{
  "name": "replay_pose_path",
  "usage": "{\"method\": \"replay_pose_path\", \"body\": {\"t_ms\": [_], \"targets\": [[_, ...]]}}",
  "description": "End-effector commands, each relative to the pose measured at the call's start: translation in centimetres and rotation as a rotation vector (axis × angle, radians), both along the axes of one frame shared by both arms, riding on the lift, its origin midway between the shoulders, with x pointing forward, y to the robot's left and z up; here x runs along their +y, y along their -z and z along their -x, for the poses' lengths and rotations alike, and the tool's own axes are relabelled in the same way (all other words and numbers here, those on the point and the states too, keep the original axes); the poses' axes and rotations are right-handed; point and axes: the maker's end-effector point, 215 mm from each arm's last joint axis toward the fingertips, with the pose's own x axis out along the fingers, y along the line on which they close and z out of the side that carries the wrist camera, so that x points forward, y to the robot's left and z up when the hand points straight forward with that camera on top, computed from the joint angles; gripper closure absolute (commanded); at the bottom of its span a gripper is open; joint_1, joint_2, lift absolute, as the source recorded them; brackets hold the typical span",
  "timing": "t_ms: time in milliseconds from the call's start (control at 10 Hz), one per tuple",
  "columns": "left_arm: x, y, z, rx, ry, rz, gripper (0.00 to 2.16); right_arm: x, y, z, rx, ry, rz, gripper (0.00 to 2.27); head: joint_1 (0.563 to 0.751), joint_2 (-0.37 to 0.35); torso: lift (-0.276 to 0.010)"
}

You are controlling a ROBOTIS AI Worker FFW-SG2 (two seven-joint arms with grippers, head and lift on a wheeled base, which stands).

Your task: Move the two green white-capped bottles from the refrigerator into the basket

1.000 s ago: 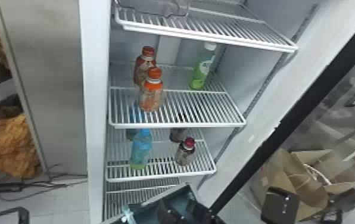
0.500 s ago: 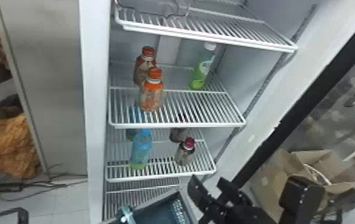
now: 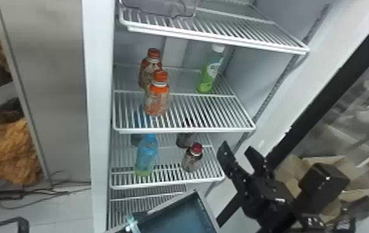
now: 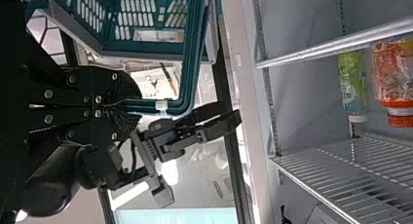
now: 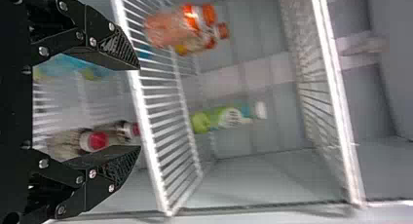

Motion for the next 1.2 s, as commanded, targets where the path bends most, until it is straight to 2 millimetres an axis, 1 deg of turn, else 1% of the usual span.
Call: {"method": "replay_pose_path", "body": {"t_ms": [0, 100, 200, 400, 500, 600, 700, 800, 900, 1000, 1100], "targets": [[0.0, 0.0, 0.0, 0.0, -0.002, 0.0, 1.21, -1.7, -0.3, -2.0, -0.056, 0.034, 0.03, 0.51, 0.695, -0.35, -0.004], [0.0, 0.1, 0.0, 0.002, -0.004, 0.0, 1.21, -2.7, 0.2, -3.0, -0.064, 0.05, 0.054, 0.51, 0.695, -0.35, -0.004], [0.1, 0.0, -0.1, 0.002, -0.006, 0.002, 1.21, -3.7, 0.6, -4.5, -0.082, 0.07, 0.064, 0.51, 0.695, -0.35, -0.004], [0.0, 0.0, 0.1, 0.003, -0.002, 0.003, 1.21, -6.5, 0.4, -7.1, -0.133, 0.129, 0.12, 0.5, 0.695, -0.35, -0.004], [-0.1, -0.1, 0.0, 0.001, -0.001, 0.006, 1.21, -7.4, 0.5, -8.2, -0.15, 0.148, 0.128, 0.43, 0.695, -0.35, -0.004], [-0.2, -0.2, 0.0, -0.001, 0.001, 0.007, 1.21, -8.2, 0.8, -9.2, -0.158, 0.163, 0.136, 0.28, 0.695, -0.35, -0.004], [-0.2, -0.2, 0.0, -0.001, 0.001, 0.007, 1.21, -8.7, 0.6, -10.4, -0.175, 0.172, 0.135, 0.13, 0.695, -0.35, -0.004], [-0.2, -0.2, 0.0, -0.001, 0.001, 0.007, 1.21, -8.7, 0.5, -12.1, -0.197, 0.164, 0.127, 0.08, 0.695, -0.35, -0.004], [-0.3, -0.2, 0.0, -0.003, 0.003, 0.005, 1.21, -8.9, 0.8, -14.1, -0.217, 0.137, 0.118, 0.07, 0.695, -0.35, -0.004], [-0.3, -0.3, -0.2, -0.008, 0.003, 0.004, 1.21, -8.9, 0.9, -15.4, -0.228, 0.125, 0.113, 0.07, 0.695, -0.35, -0.004], [-0.3, -0.4, -0.2, -0.01, 0.004, 0.005, 1.21, -9.0, 1.0, -16.4, -0.233, 0.125, 0.106, 0.06, 0.695, -0.35, -0.004]]}}
